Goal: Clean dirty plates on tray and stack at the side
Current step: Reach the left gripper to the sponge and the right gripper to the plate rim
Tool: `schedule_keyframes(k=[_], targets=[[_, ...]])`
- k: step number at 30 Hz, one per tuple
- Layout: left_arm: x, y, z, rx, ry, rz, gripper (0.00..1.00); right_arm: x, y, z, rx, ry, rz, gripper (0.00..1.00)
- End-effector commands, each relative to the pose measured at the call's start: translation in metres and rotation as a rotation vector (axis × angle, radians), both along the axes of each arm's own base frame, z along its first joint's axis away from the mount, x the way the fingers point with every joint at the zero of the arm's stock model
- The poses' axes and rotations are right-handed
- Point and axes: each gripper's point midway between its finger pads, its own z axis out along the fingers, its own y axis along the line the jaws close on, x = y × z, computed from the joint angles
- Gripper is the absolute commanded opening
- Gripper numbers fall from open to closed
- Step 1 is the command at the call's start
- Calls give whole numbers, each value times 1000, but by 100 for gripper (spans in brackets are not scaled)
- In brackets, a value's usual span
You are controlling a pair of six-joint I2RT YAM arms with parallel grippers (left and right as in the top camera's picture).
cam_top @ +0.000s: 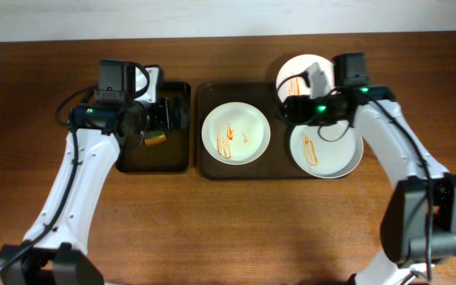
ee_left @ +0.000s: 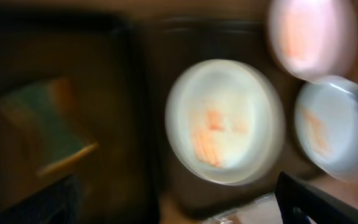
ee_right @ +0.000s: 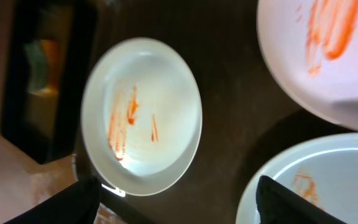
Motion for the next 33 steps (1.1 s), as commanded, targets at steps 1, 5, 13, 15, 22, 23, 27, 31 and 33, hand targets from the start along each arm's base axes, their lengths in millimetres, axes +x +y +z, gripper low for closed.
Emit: schedule_keyframes(k=[1,5,13,15,22,23,27,31,33], targets=[[17,60,-16,190,19,368,98,15,11,-21,-208,-38,-50,77],[20,66,-35,233,57,380,100,21,23,-53,-370,-53,-80,71],[21,66,-52,277,89,326,99,24,25,-95,-385,13,-113,45],[22,66,-57,280,102,324,99,26,27,-94,-376,3,-113,35],[27,66,-75,299,123,297,100,22,49,-119,-308,33,-57,27],[28,66,-76,300,121,298,100,23,56,-119,-286,29,-44,21],[31,81,-74,298,114,327,99,16,59,-121,-293,52,-35,4],[32,82,-81,299,127,314,99,2,54,-126,-297,135,-80,4],[32,75,-93,292,149,247,98,-2,52,-125,-302,153,-82,4]])
